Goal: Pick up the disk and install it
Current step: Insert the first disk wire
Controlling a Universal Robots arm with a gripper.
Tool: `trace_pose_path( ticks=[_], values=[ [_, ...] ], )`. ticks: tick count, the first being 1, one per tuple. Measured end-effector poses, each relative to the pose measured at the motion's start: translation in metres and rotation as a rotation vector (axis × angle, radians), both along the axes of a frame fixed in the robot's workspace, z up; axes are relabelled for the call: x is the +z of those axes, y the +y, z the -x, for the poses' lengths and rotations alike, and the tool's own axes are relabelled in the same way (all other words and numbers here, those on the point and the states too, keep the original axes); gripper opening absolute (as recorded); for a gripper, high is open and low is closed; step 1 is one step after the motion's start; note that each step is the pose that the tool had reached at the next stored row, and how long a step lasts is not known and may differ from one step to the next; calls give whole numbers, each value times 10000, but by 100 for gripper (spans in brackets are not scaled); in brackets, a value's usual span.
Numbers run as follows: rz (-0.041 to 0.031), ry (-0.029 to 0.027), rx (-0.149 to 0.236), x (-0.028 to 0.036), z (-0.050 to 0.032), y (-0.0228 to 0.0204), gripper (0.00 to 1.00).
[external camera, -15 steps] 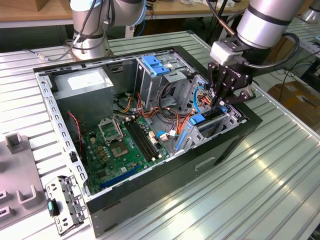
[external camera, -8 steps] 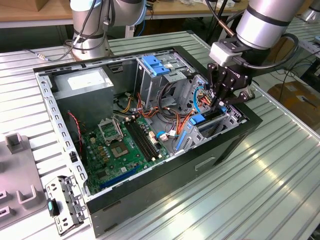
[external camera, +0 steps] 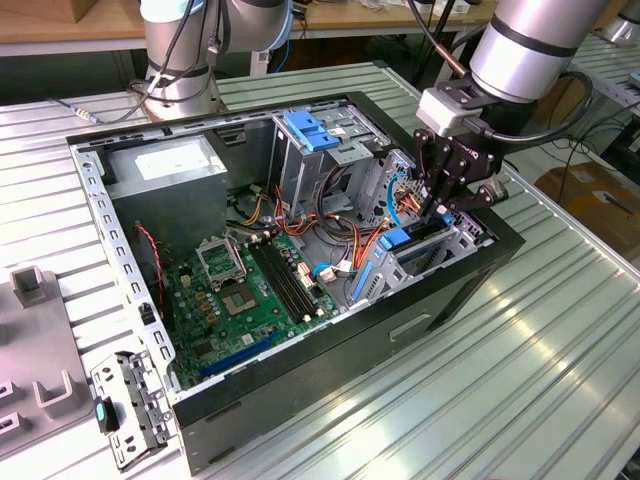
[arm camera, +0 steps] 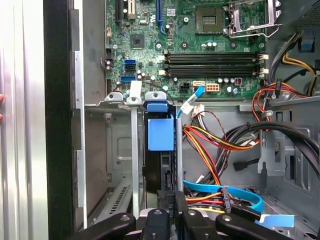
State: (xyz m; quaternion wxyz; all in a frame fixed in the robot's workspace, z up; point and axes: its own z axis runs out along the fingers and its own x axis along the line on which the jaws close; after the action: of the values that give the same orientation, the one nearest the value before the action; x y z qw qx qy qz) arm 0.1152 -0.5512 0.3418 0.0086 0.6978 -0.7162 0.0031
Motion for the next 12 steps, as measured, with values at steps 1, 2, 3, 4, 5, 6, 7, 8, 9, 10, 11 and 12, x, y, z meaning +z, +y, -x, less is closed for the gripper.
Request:
trace_pose_path(
  ticks=[1, 2, 3, 4, 5, 6, 7, 8, 9, 10, 11, 12],
  values=[
    [3, 1, 0, -9, 0, 0, 16],
    [5, 2, 0, -11, 0, 0, 16],
    [6, 2, 0, -11, 0, 0, 16],
    [5, 2, 0, -11, 0, 0, 16],
    [3, 2, 0, -13, 0, 0, 16],
    [2, 2, 0, -13, 0, 0, 16],
    [-2, 2, 0, -15, 0, 0, 18],
    [0, 1, 0, -8, 0, 0, 18],
    [3, 1, 0, 4, -1, 0, 24],
    [3, 1, 0, 23, -3, 0, 24],
    [2, 1, 0, 43, -3, 0, 24],
    [5, 0, 0, 76, -3, 0, 24]
  ],
)
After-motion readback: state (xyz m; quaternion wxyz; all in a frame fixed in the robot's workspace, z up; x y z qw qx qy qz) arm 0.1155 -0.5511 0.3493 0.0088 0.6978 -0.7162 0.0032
